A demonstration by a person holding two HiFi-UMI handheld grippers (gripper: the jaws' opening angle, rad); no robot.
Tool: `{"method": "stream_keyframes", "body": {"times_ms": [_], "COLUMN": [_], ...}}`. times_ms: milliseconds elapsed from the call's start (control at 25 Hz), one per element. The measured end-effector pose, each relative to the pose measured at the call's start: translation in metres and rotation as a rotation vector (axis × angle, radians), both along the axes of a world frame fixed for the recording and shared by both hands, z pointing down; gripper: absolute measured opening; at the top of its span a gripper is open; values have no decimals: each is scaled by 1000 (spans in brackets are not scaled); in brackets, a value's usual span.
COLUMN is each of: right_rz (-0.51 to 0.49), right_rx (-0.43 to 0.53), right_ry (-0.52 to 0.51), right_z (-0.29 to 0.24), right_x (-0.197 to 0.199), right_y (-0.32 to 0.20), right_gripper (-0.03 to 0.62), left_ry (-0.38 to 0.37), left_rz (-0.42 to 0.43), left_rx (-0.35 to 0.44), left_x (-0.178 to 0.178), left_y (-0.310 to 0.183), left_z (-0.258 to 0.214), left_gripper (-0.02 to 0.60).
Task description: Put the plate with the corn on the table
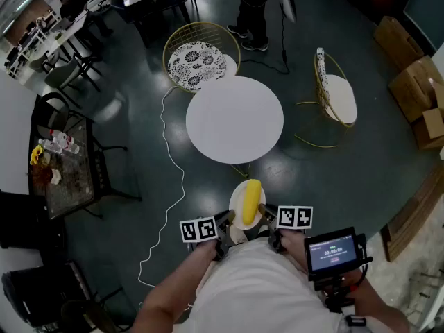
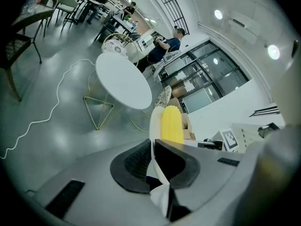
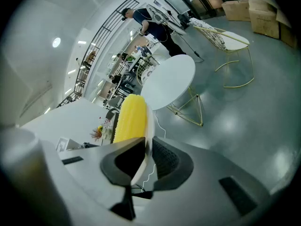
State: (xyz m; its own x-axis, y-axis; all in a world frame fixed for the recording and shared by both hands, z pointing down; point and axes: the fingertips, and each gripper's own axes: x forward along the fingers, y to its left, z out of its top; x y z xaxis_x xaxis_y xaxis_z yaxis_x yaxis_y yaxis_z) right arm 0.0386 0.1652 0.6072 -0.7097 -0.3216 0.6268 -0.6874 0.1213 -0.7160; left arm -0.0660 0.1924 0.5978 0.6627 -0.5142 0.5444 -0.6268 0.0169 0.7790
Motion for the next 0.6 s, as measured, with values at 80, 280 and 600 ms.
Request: {"method": "stream_keyframes", "body": {"times_ms": [80,280,600], "right_rz": [-9,-35,-50], "right_rx": [10,28,75], "right_ry": [16,22,-14], "right_z": [-7,-20,-22], "right_x": [13,49,88], "right_y": [24,51,60], "right_gripper": [52,52,52], "left_ry": [9,19,-3], "left_rz": [3,-17,-38], "left_rx": [-6,4,41], "left_x": [13,50,87], "left_y": [25,57,70], "left_z": [-6,-15,-16], "left_gripper": [34,34,34]}}
